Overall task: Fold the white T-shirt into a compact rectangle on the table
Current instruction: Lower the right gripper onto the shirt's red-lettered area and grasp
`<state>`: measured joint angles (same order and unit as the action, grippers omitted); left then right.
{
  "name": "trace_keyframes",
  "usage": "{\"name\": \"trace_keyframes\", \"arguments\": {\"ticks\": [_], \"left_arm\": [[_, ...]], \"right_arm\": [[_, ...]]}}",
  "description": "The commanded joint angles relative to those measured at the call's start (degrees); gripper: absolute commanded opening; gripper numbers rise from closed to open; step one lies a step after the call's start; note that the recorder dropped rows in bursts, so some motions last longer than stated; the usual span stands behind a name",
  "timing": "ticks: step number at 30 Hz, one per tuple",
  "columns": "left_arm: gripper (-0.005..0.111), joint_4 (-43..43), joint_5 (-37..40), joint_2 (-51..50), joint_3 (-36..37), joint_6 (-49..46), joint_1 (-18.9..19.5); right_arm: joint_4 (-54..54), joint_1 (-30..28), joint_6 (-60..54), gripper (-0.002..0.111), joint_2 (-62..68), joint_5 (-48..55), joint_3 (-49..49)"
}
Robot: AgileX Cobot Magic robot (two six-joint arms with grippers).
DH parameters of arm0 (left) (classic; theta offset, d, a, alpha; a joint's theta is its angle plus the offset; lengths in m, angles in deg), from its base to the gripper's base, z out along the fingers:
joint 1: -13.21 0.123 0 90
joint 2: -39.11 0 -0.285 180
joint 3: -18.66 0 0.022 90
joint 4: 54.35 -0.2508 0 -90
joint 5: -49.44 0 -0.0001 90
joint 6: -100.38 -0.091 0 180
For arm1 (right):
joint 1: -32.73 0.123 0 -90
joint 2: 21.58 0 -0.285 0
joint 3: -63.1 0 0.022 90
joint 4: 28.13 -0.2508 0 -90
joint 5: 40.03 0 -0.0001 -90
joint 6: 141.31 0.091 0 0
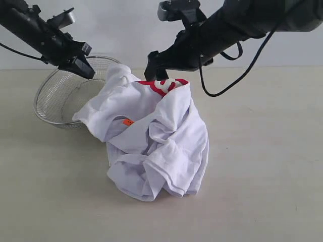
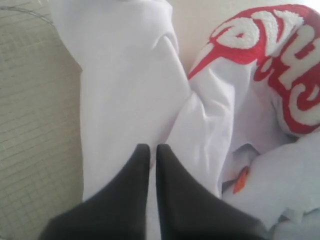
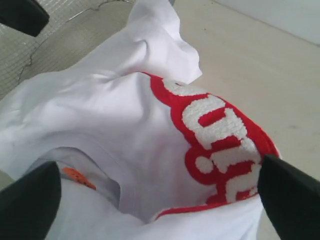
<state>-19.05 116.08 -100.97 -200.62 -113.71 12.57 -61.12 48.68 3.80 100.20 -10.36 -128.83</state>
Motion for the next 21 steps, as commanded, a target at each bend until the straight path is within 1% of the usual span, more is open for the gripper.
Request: {"name": "trace_keyframes", "arguments": {"ticks": [1, 5, 10, 15, 21], "left_arm": [[0.005, -0.8, -3.0, 0.1, -0.1, 1.1, 0.0], [0.005, -1.2, -5.4, 0.0, -0.1, 1.1, 0.0], [0.005, -3.4, -5.9, 0.0, -0.1, 1.1, 0.0], [0.005, -3.6, -5.6, 0.0, -0.1, 1.1, 0.0], [0.005, -4.3, -5.8, -0.1, -0.1, 1.1, 0.0]], "right_arm": [[-0.3, 0.0, 6.6, 0.105, 3.1, -0.7, -0.4], [-0.3, 0.0, 7.6, 0.105, 4.9, 1.3, -0.4], [-0.5, 0.0, 7.9, 0.105, 6.2, 8.8, -0.4], [0.7, 0.0, 9.9, 0.105, 7.9, 15.0, -0.4], [0.7, 0.1, 10.4, 0.105, 10.4, 15.8, -0.4]]}}
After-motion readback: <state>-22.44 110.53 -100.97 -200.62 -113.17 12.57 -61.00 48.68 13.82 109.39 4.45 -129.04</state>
